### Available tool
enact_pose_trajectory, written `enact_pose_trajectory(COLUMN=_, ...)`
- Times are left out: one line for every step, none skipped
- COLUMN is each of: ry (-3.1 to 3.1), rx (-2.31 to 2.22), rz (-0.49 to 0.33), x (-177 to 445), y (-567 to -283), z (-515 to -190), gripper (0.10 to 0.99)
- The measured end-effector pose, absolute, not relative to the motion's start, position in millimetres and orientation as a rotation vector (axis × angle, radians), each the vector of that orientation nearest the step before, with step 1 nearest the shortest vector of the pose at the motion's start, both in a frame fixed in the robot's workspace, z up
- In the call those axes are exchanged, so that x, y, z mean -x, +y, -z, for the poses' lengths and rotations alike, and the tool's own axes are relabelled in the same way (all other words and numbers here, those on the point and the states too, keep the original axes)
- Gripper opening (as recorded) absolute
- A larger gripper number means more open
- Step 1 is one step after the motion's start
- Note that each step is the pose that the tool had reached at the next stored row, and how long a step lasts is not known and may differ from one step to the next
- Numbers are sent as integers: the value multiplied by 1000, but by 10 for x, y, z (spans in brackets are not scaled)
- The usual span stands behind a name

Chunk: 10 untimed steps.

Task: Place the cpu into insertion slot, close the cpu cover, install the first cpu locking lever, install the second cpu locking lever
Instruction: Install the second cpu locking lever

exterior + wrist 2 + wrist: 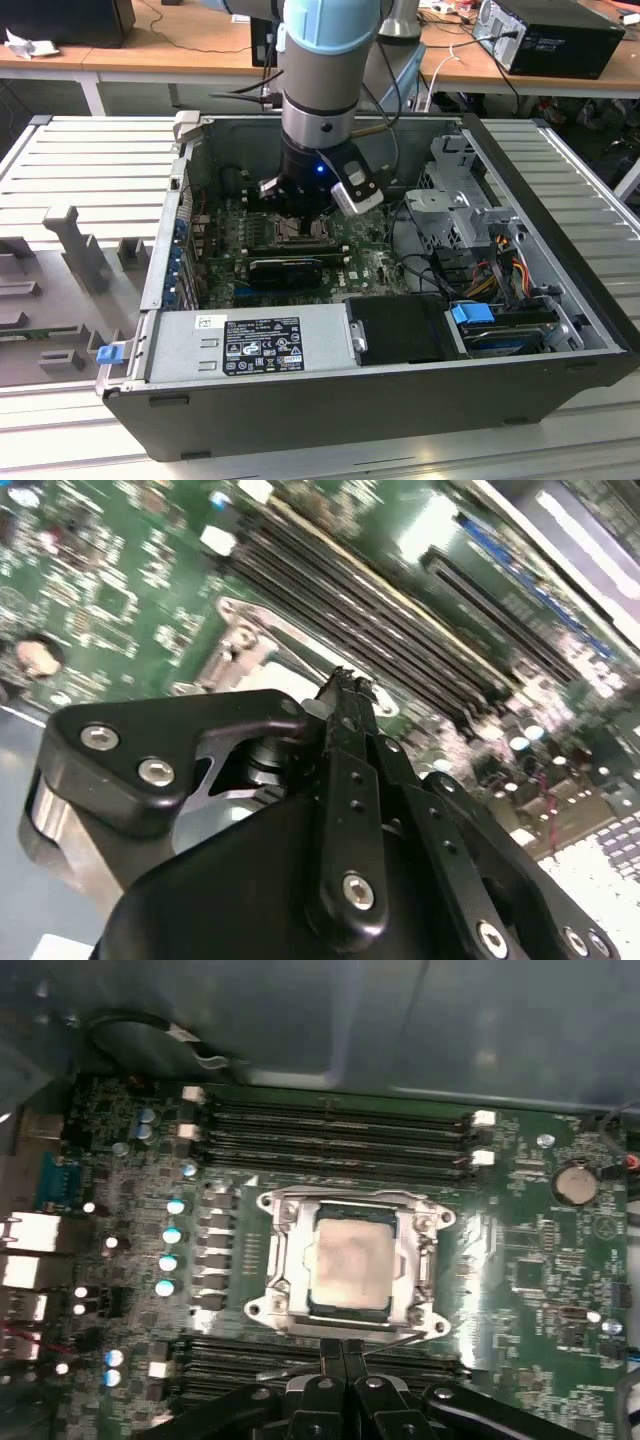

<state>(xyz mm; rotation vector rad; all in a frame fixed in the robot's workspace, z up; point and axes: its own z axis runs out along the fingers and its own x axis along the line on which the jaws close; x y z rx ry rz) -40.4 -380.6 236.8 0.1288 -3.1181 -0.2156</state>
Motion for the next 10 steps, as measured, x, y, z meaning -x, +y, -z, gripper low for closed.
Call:
enact_pose_trajectory(ry=-3118, rx=-129, rz=220, x=435, y=-3809, z=-2346, gripper=106)
enact_pose_trajectory(ry=-3118, rx=-131, rz=220, x=456, y=-3810, z=-2304, gripper=106)
enact_pose_trajectory(ry=-3118, rx=-134, rz=220, x=478, y=-3810, z=-2268, gripper=106)
enact_pose_trajectory(ry=-3117, rx=-137, rz=227, x=514, y=-3812, z=-2249, gripper=106)
enact_pose_trajectory(ry=-3116, rx=-137, rz=238, x=531, y=-3816, z=-2245, gripper=106)
enact_pose_trajectory(ry=-3115, rx=-138, rz=262, x=548, y=-3830, z=-2242, gripper=106)
enact_pose_trajectory(ry=-3113, rx=-138, rz=300, x=565, y=-3863, z=-2239, gripper=106)
enact_pose_trajectory(ry=-3112, rx=-139, rz=314, x=571, y=-3885, z=-2238, gripper=106)
enact_pose_trajectory(ry=-3111, rx=-139, rz=327, x=578, y=-3905, z=-2236, gripper=106)
enact_pose_trajectory(ry=-3110, rx=-139, rz=341, x=589, y=-3927, z=-2235, gripper=106)
